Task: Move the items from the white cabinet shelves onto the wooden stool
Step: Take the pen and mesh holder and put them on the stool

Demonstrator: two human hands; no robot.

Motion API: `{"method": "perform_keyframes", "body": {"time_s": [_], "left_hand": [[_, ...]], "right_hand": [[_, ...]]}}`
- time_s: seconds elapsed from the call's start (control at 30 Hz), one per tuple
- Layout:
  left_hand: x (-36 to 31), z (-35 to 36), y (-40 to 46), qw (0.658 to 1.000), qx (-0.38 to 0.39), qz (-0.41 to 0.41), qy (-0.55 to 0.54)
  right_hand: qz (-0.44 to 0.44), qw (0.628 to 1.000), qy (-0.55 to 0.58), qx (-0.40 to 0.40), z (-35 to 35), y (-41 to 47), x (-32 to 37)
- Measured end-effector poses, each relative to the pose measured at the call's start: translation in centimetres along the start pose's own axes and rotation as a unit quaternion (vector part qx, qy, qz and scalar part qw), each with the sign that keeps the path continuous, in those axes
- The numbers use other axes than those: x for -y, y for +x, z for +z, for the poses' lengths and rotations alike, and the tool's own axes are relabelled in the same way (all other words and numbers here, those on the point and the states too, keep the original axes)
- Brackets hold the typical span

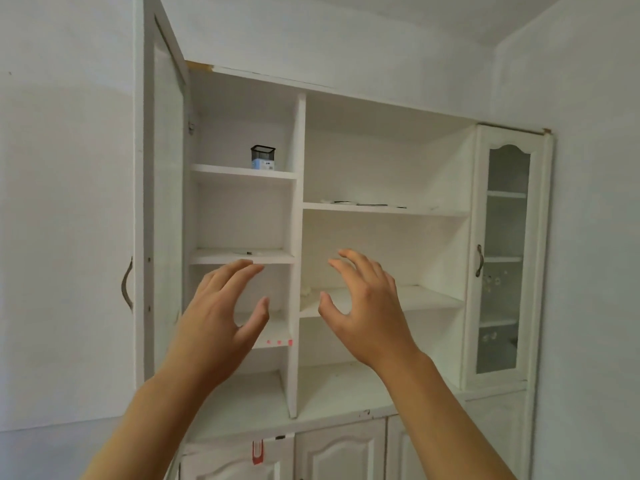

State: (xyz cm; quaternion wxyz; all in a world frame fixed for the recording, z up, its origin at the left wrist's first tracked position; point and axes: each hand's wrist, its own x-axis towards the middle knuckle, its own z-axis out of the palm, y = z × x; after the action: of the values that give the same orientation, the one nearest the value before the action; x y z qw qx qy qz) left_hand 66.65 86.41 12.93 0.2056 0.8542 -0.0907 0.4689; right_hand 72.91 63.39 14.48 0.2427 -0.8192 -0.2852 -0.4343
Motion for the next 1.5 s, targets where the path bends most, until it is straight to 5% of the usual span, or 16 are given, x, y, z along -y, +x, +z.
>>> {"method": "perform_keyframes", "body": {"time_s": [0.67,1.5], "left_hand": [[1.7,16.3,11.9,0.994,-0.037,-0.050,0.086],[24.9,26.2,22.5,0.988,-0.112,-0.069,0.084]], "right_hand": [[-0.056,0.997,0.054,0.004,9.7,10.5,-18.0],[-0.121,0.985,0.111,0.055,32.7,25.3,-18.2]]}}
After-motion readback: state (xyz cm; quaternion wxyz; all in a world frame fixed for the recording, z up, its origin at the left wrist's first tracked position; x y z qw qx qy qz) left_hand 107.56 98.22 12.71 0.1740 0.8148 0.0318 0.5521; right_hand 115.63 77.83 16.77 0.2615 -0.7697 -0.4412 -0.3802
